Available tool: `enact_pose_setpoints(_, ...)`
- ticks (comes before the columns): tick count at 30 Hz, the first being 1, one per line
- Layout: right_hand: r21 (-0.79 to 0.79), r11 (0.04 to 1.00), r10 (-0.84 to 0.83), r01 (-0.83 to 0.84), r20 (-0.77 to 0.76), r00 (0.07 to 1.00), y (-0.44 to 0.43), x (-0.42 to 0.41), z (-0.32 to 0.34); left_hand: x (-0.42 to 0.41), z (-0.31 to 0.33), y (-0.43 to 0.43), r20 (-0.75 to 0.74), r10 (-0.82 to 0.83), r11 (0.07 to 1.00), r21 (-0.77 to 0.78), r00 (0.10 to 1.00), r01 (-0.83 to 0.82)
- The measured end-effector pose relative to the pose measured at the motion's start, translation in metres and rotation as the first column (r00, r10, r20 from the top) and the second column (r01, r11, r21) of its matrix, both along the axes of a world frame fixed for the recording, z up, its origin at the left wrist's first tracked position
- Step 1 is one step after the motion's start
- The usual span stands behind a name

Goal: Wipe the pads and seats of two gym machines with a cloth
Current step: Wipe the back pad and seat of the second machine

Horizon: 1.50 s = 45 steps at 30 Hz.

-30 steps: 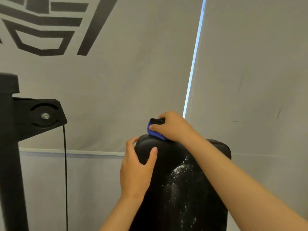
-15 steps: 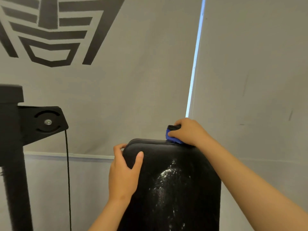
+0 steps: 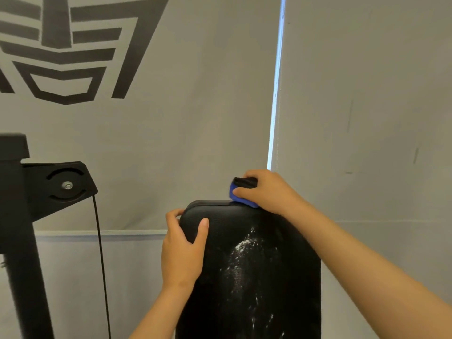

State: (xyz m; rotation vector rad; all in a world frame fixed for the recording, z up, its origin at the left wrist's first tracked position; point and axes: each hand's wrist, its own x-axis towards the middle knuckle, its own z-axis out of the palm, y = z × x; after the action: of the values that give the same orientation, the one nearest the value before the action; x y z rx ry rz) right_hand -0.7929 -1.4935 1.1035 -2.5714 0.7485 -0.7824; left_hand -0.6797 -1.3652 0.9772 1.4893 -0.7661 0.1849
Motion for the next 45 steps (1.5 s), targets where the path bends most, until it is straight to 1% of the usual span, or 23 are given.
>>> enact_pose_setpoints(2, 0.008, 0.994, -0.105, 0.105, 0.001, 0.994, -0.018, -0.022, 0.0, 0.0, 0.0, 0.0, 0.006, 0.011, 1.0, -0.003, 1.0, -0.011)
enact_pose_setpoints(4, 0.058, 0.982, -0.18, 0.18, -0.014, 0.984, -0.032, -0.04, 0.001, 0.0, -0.001, 0.0, 0.014, 0.025, 1.0, 0.0, 1.0, -0.025)
enact_pose_setpoints(6, 0.09, 0.971, -0.221, 0.223, -0.027, 0.975, -0.04, -0.046, 0.002, 0.0, -0.002, -0.001, 0.021, 0.042, 0.999, -0.001, 0.999, -0.042)
enact_pose_setpoints(8, 0.06, 0.967, -0.247, 0.248, -0.025, 0.969, -0.041, -0.037, 0.002, 0.001, -0.002, -0.001, 0.03, 0.058, 0.998, -0.008, 0.998, -0.058)
enact_pose_setpoints(10, 0.046, 0.975, -0.218, 0.219, -0.017, 0.976, -0.033, -0.019, 0.001, 0.002, -0.002, -0.002, 0.031, 0.059, 0.998, -0.012, 0.998, -0.059)
enact_pose_setpoints(12, 0.056, 0.988, -0.143, 0.143, -0.009, 0.99, -0.023, -0.003, -0.001, 0.002, -0.002, -0.002, 0.026, 0.047, 0.999, -0.012, 0.999, -0.047)
enact_pose_setpoints(16, 0.067, 0.994, -0.082, 0.081, 0.007, 0.997, -0.017, -0.004, 0.0, 0.001, -0.001, -0.001, 0.025, 0.028, 1.0, -0.01, 0.999, -0.027)
enact_pose_setpoints(18, 0.065, 0.993, -0.102, 0.101, 0.004, 0.995, -0.022, -0.018, 0.0, 0.002, -0.001, 0.0, 0.027, 0.028, 1.0, -0.01, 0.999, -0.027)
enact_pose_setpoints(21, 0.051, 0.981, -0.187, 0.187, -0.005, 0.982, -0.04, -0.042, 0.001, 0.002, -0.002, -0.001, 0.026, 0.034, 0.999, -0.016, 0.999, -0.034)
enact_pose_setpoints(24, 0.136, 0.962, -0.241, 0.238, 0.008, 0.971, -0.063, -0.065, -0.002, 0.002, -0.003, -0.001, 0.036, 0.043, 0.999, -0.028, 0.998, -0.042)
enact_pose_setpoints(27, 0.29, 0.933, -0.236, 0.211, 0.053, 0.97, -0.072, -0.075, -0.009, 0.001, -0.005, -0.002, 0.047, 0.053, 0.998, -0.035, 0.997, -0.052)
enact_pose_setpoints(28, 0.313, 0.929, -0.234, 0.199, 0.077, 0.969, -0.073, -0.075, -0.011, 0.0, -0.005, -0.002, 0.049, 0.052, 0.998, -0.034, 0.997, -0.05)
enact_pose_setpoints(29, 0.302, 0.933, -0.236, 0.197, 0.098, 0.967, -0.073, -0.073, -0.012, 0.0, -0.006, -0.002, 0.05, 0.052, 0.998, -0.034, 0.997, -0.05)
enact_pose_setpoints(31, 0.229, 0.954, -0.224, 0.194, 0.115, 0.968, -0.068, -0.065, -0.01, 0.002, -0.005, -0.002, 0.053, 0.051, 0.998, -0.039, 0.997, -0.049)
enact_pose_setpoints(36, 0.051, 0.994, -0.098, 0.094, 0.087, 0.991, -0.034, -0.039, -0.005, 0.002, -0.003, -0.002, 0.04, 0.04, 0.998, -0.042, 0.998, -0.038)
enact_pose_setpoints(38, 0.02, 0.997, -0.071, 0.07, 0.082, 0.994, -0.029, -0.039, -0.006, 0.001, -0.004, -0.002, 0.041, 0.033, 0.999, -0.044, 0.999, -0.031)
enact_pose_setpoints(42, 0.081, 0.988, -0.14, 0.13, 0.138, 0.98, -0.046, -0.063, -0.009, 0.001, -0.004, -0.002, 0.041, 0.027, 0.999, -0.045, 0.999, -0.025)
enact_pose_setpoints(43, 0.129, 0.982, -0.155, 0.135, 0.164, 0.974, -0.052, -0.069, -0.011, 0.002, -0.004, -0.003, 0.042, 0.029, 0.998, -0.048, 0.999, -0.027)
enact_pose_setpoints(45, 0.249, 0.964, -0.154, 0.094, 0.236, 0.959, -0.06, -0.076, -0.016, 0.003, -0.003, -0.003, 0.043, 0.027, 0.998, -0.052, 0.999, -0.025)
